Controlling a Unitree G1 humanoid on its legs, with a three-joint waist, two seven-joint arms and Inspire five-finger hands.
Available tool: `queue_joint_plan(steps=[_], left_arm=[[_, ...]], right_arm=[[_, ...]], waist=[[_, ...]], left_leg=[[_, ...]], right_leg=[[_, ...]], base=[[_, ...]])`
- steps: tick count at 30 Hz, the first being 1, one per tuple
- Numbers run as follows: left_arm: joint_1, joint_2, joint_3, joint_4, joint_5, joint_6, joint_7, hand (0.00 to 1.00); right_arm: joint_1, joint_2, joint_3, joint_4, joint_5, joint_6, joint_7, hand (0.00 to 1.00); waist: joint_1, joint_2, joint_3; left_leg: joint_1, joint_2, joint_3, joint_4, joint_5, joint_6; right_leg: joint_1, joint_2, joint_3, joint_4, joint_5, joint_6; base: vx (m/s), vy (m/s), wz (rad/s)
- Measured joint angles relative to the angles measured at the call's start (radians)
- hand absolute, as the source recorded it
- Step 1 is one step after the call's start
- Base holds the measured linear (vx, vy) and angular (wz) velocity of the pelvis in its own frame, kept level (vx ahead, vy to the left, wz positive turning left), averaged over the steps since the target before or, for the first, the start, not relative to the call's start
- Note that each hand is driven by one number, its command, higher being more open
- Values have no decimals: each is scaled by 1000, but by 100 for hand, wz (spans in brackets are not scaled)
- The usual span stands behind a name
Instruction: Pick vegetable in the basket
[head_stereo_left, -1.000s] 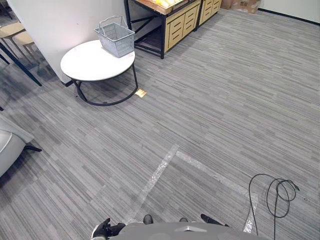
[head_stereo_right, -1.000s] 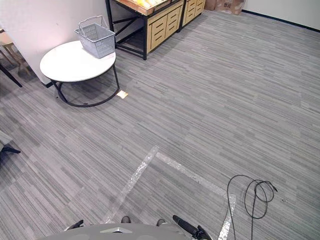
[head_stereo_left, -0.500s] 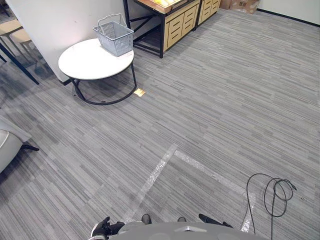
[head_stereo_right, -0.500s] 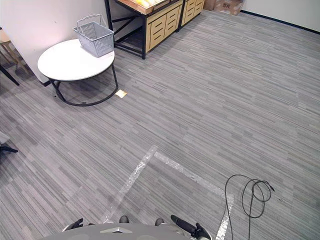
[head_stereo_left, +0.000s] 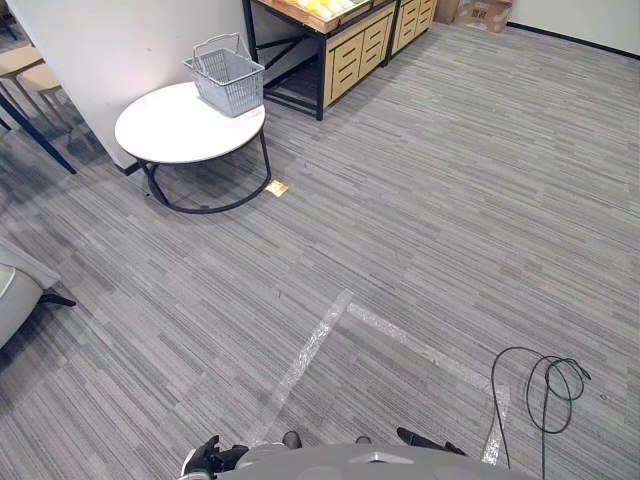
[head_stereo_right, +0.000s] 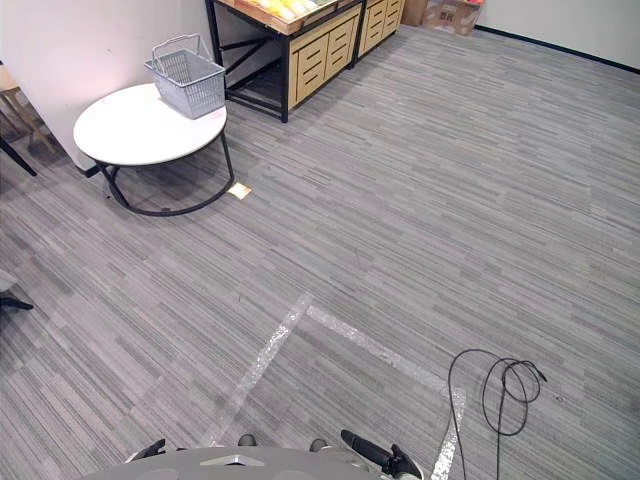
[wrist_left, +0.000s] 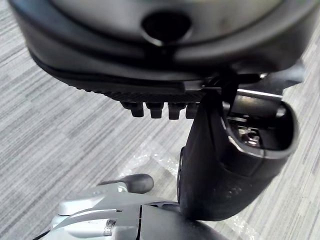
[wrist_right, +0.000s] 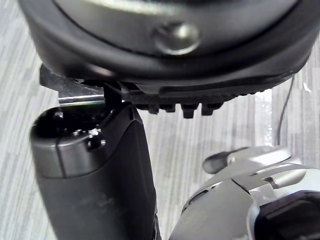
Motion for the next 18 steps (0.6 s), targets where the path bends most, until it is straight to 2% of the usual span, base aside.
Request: queue_joint_plan(steps=[14,18], left_arm=[[-1,6,-17,2,1,0,0,100],[-4,7,-17,0,1,0,0,100]], right_arm=[[-1,-3,12,0,3,0,0,100],[-1,-3,12,-1,25,0,1,100]], waist=[[2,-1,0],[2,-9,9]], left_leg=[[4,2,19,0,-7,-10],[13,3,30,0,-10,-11]], right_leg=[[4,3,16,-14,6,-1],[2,3,27,0,5,-1]], base=[[-5,-6,-2],[-28,-16,-8]])
